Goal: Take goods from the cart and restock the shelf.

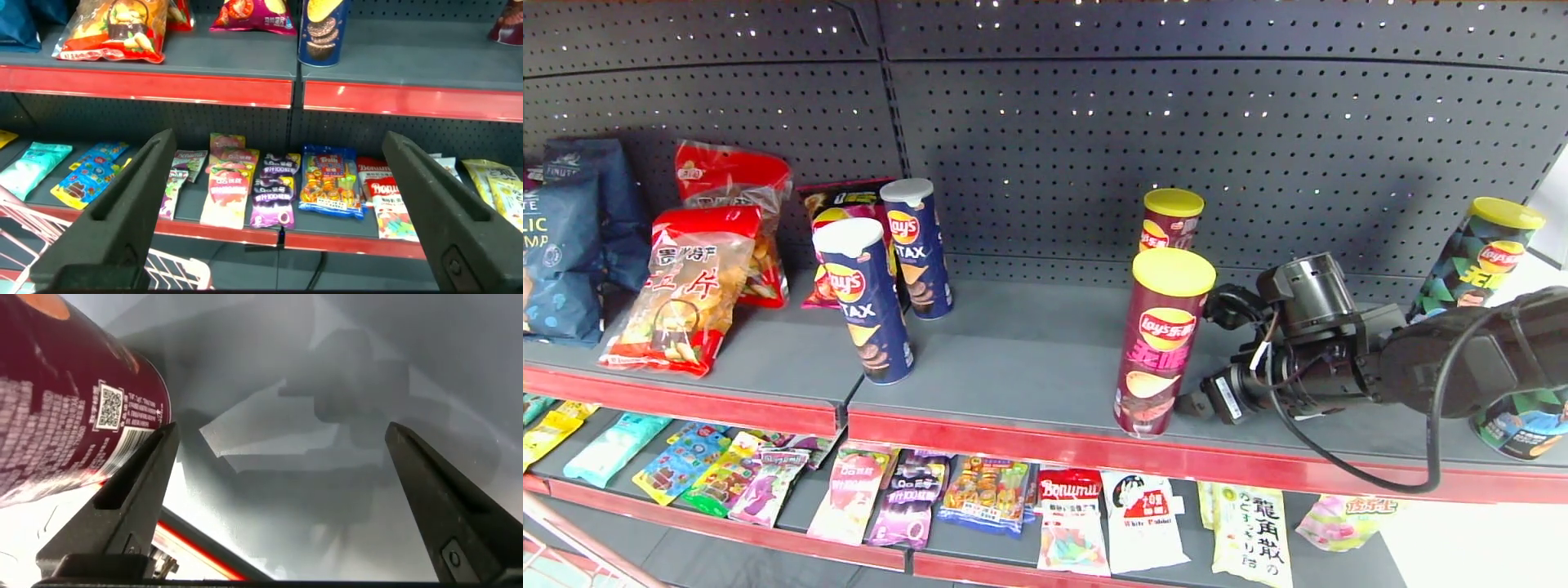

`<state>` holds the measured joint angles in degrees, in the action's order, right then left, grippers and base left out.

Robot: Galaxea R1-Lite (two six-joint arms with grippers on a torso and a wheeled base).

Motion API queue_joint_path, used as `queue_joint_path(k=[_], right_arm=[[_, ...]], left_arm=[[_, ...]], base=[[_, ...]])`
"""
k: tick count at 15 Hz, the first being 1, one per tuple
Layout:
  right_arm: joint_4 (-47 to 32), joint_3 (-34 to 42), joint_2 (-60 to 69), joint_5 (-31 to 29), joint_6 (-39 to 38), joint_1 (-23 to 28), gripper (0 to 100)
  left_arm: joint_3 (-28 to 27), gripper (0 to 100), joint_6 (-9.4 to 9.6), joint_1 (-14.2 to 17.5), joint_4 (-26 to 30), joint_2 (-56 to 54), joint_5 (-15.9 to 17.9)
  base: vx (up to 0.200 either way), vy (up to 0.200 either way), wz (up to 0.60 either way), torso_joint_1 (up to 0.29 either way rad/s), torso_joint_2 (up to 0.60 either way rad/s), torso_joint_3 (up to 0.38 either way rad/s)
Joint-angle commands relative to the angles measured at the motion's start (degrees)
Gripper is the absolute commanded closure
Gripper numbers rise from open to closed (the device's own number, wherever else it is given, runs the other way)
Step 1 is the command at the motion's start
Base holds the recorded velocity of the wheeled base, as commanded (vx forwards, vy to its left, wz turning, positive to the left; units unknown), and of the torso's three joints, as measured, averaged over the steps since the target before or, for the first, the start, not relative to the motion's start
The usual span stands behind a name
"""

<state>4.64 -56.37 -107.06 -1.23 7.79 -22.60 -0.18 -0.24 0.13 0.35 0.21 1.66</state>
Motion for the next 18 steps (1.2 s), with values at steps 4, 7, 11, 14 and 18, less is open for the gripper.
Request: queue_joint_path(k=[4,7,11,14,18], right_arm=[[0.01,-0.41,-0.43,0.00,0.03,-0.25,0],[0.01,-0.14,-0.43,0.00,0.03,-0.43,0],[0.01,0.03,0.01,0.00,-0.06,-0.43,0],[-0.07,2.14,3.43,-0.35,-0.06,0.45,0],[-0.60,11.02,17.67,0.00,-0.06,3.79,0]], left_arm=[[0.01,0,-0.11,-0.05,0.00,-0.03,0.01],[0.01,0,-0.02,0.04,0.00,-0.03,0.01],[0.01,0,-0.02,0.04,0.00,-0.03,0.01],[0.01,0,-0.02,0.04,0.00,-0.03,0.01],[0.01,0,-0.02,0.04,0.00,-0.03,0.01]], base=[[0.000,0.000,0.00,0.000,0.00,0.000],[0.000,0.000,0.00,0.000,0.00,0.000],[0.000,0.000,0.00,0.000,0.00,0.000],[0.000,0.000,0.00,0.000,0.00,0.000],[0.000,0.000,0.00,0.000,0.00,0.000]])
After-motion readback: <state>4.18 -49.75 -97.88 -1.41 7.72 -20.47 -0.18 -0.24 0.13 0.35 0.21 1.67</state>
